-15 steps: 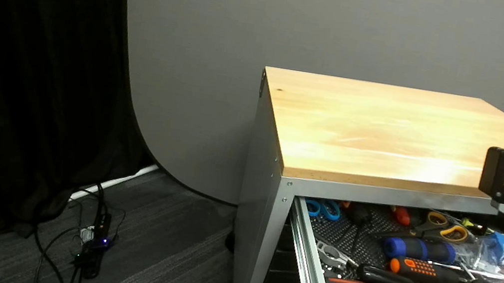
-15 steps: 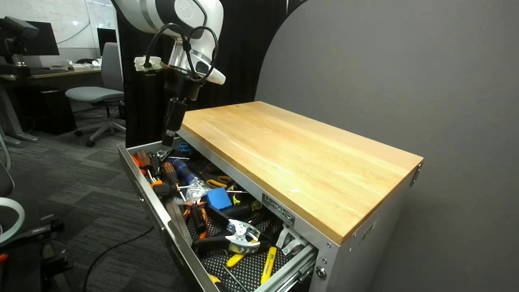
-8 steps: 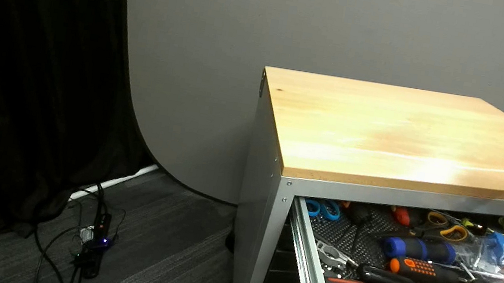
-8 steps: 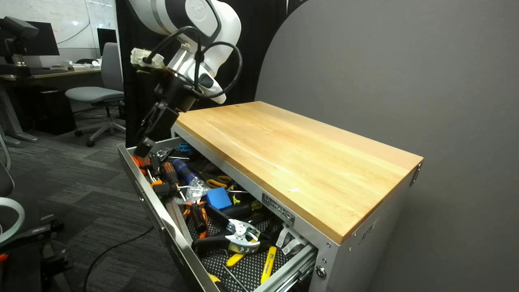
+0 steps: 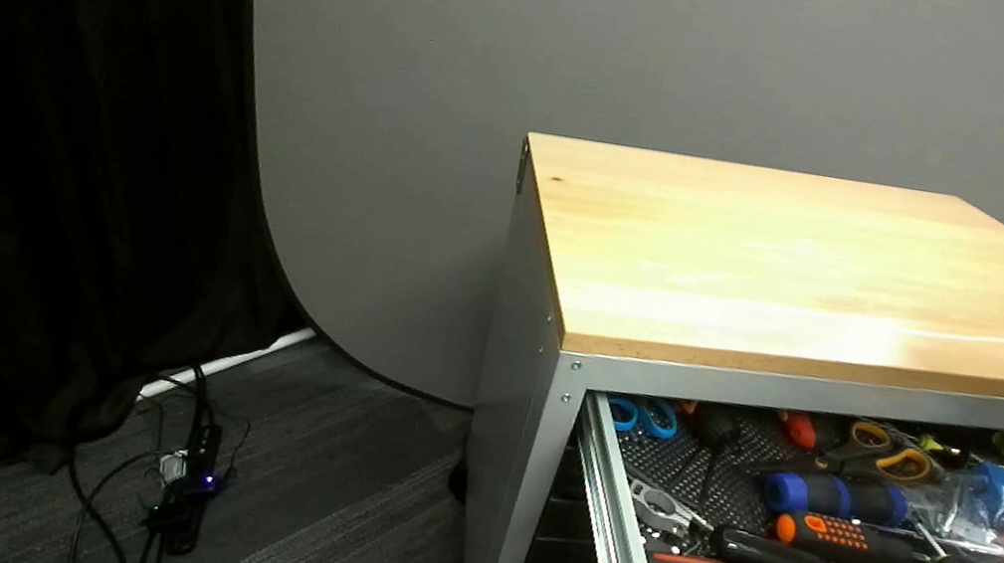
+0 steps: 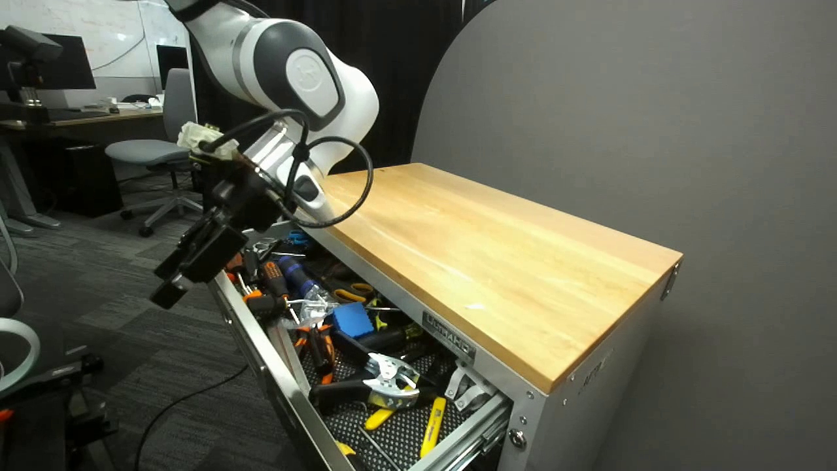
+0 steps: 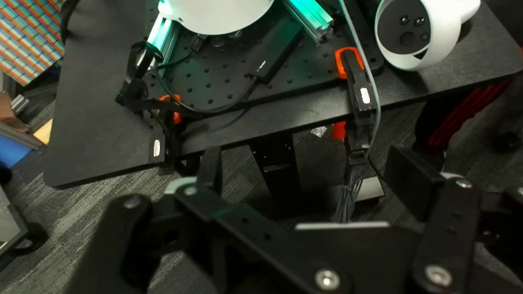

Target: Put the screwdriver in the open drawer then close the open drawer

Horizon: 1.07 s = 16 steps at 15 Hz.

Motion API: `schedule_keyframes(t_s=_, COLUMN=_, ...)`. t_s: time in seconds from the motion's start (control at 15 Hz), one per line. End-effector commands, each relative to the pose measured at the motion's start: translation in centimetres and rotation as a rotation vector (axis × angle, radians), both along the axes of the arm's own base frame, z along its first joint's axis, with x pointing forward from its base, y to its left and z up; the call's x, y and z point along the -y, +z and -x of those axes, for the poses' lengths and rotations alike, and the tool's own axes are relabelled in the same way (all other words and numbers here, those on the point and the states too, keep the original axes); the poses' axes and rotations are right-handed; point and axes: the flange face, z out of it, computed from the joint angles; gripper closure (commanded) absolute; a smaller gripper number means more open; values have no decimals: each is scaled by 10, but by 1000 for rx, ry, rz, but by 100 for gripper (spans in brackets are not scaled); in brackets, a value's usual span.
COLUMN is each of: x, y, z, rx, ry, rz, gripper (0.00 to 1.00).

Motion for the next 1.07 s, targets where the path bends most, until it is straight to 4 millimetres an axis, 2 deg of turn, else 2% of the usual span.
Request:
schedule_keyframes(t_s=0.0, x=-5, y=-18, z=12, rx=-19, ry=50, rz=-13, gripper=25)
schedule_keyframes(t_s=0.07, x=-6, y=-23, z=12, rx=-12, ry=36, rz=-18, gripper=27)
schedule_keyframes(t_s=0.13, x=-8, y=-29, z=11, rx=3, ry=25, rz=-13, gripper=34)
schedule_keyframes(t_s=0.33, x=-15, y=-40, z=5, rx=80, ry=7, rz=-19, gripper=60)
schedule_keyframes(t_s=0.67, x=-29, y=-48, z=-19, rx=258, ry=-45, rz=-88, gripper=98)
schedule_keyframes(t_s=1.0, x=-38, y=-56, z=-37, rx=388, ry=-42, rz=-85, gripper=100)
